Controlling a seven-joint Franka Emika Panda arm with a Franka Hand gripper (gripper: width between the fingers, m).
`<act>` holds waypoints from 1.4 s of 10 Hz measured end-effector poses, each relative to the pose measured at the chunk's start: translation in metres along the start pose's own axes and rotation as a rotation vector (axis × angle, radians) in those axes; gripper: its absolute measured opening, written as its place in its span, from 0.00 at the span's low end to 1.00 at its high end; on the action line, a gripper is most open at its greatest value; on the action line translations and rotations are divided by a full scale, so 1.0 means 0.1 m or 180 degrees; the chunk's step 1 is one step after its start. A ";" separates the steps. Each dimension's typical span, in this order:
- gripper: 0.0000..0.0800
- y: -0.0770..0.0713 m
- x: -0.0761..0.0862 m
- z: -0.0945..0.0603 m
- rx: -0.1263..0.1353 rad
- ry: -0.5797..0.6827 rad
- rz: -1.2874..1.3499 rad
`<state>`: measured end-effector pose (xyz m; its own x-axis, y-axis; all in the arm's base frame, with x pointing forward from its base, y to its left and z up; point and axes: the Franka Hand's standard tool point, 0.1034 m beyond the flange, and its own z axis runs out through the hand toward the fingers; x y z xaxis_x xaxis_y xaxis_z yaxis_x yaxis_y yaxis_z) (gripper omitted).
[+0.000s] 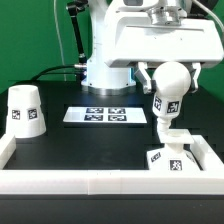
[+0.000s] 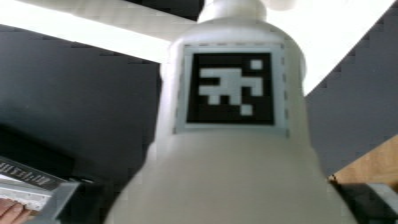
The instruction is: Assemble lamp
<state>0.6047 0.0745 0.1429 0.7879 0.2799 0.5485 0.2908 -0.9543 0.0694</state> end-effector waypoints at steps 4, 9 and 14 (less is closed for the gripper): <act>0.72 -0.14 0.03 0.00 0.0044 0.0043 -0.0019; 0.72 -0.23 -0.04 0.09 0.0072 0.0018 -0.0036; 0.72 -0.25 -0.14 0.16 0.0092 -0.0041 -0.0028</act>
Offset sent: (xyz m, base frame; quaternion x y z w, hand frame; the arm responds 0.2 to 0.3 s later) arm -0.0028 0.0233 0.0029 0.0197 0.0230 0.0232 0.9993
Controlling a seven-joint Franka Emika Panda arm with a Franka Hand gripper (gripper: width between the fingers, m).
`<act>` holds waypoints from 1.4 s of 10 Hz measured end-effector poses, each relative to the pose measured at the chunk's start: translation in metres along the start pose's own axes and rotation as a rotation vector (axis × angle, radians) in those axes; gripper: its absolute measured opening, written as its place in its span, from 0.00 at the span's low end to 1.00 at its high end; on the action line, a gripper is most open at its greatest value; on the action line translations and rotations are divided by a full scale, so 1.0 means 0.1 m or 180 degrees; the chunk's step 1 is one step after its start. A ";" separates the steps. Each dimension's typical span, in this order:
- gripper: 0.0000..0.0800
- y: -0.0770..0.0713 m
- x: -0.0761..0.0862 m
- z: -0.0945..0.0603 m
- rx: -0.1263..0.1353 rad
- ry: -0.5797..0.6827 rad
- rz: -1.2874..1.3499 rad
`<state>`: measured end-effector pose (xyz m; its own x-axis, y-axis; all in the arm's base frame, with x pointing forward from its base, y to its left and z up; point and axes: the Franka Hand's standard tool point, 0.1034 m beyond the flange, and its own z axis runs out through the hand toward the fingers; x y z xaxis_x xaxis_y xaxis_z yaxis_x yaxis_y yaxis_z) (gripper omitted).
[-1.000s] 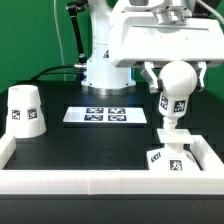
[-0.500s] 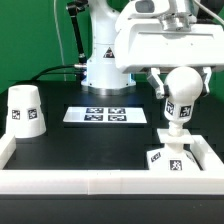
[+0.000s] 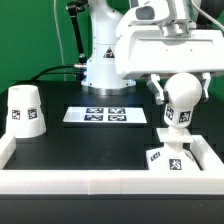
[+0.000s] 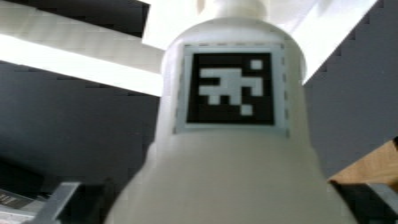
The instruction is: Assemble lamp
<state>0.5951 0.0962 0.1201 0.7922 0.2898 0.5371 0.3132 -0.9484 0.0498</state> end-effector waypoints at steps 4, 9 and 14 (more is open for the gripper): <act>0.72 0.00 -0.03 0.03 -0.0006 -0.0001 0.0005; 0.87 0.01 -0.04 0.03 -0.0007 -0.0002 0.0008; 0.87 0.06 0.00 -0.25 -0.0048 0.0012 -0.0019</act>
Offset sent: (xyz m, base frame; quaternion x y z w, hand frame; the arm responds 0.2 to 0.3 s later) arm 0.0000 0.0000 0.0000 0.0000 0.0000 0.0000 1.0000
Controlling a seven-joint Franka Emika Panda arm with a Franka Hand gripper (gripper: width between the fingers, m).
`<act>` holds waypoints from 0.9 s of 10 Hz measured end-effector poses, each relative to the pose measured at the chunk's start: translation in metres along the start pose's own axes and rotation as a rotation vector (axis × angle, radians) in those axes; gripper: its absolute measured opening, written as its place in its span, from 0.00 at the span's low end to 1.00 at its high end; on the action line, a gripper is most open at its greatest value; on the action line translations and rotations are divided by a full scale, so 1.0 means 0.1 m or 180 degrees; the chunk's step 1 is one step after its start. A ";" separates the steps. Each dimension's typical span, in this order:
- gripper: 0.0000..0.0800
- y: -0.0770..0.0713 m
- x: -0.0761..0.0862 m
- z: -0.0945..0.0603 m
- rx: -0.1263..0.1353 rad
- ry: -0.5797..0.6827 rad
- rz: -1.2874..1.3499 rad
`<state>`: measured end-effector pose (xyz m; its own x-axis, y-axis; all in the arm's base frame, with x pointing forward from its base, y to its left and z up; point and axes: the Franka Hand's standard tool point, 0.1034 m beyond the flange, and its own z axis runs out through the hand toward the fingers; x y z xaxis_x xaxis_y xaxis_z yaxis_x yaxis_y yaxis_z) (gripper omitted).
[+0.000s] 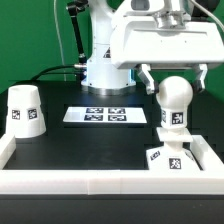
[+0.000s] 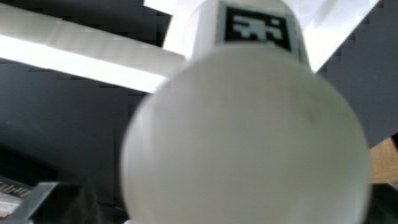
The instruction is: Assemble lamp
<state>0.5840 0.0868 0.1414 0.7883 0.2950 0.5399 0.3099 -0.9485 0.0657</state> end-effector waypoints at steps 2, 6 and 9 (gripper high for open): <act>0.87 0.00 0.01 -0.01 0.0009 -0.0016 0.0005; 0.87 -0.08 -0.08 0.04 0.0235 -0.0471 0.0021; 0.87 -0.02 -0.11 0.03 0.0499 -0.1199 0.0024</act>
Offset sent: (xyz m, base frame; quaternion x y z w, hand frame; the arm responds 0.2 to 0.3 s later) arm 0.0000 0.0000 0.0000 0.0000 0.0000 0.0000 1.0000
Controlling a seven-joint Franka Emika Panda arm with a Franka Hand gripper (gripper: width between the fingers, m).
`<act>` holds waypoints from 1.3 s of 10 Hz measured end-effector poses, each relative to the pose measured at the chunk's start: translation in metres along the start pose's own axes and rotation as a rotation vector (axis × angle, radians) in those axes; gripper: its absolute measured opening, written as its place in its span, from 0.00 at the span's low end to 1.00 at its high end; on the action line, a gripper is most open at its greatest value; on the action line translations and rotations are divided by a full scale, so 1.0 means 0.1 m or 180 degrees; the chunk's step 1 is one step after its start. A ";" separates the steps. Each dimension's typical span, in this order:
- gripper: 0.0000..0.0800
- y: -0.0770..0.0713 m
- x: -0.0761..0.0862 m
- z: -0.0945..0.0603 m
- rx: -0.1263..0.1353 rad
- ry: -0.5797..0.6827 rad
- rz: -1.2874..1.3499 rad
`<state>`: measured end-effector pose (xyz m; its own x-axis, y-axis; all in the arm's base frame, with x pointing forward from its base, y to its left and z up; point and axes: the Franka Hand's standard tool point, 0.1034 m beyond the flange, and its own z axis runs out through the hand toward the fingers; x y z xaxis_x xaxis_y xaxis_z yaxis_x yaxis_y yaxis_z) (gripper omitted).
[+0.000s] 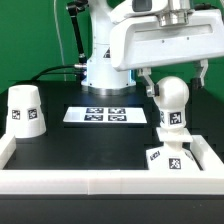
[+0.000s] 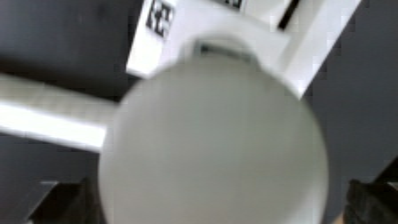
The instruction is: Assemble lamp
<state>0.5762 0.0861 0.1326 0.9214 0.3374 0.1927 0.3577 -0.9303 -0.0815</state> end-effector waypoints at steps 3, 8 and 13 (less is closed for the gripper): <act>0.87 -0.01 -0.01 0.05 0.0092 -0.0352 -0.0045; 0.84 0.01 -0.05 0.12 0.0058 -0.0281 -0.0082; 0.72 0.00 -0.05 0.12 0.0058 -0.0281 0.0093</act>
Offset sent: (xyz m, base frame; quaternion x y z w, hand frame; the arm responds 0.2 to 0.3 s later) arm -0.0054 0.0007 -0.0076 -0.0043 0.0121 -0.0032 0.9999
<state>0.5738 0.0862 0.1201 0.9410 0.3224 0.1033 0.3325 -0.9374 -0.1037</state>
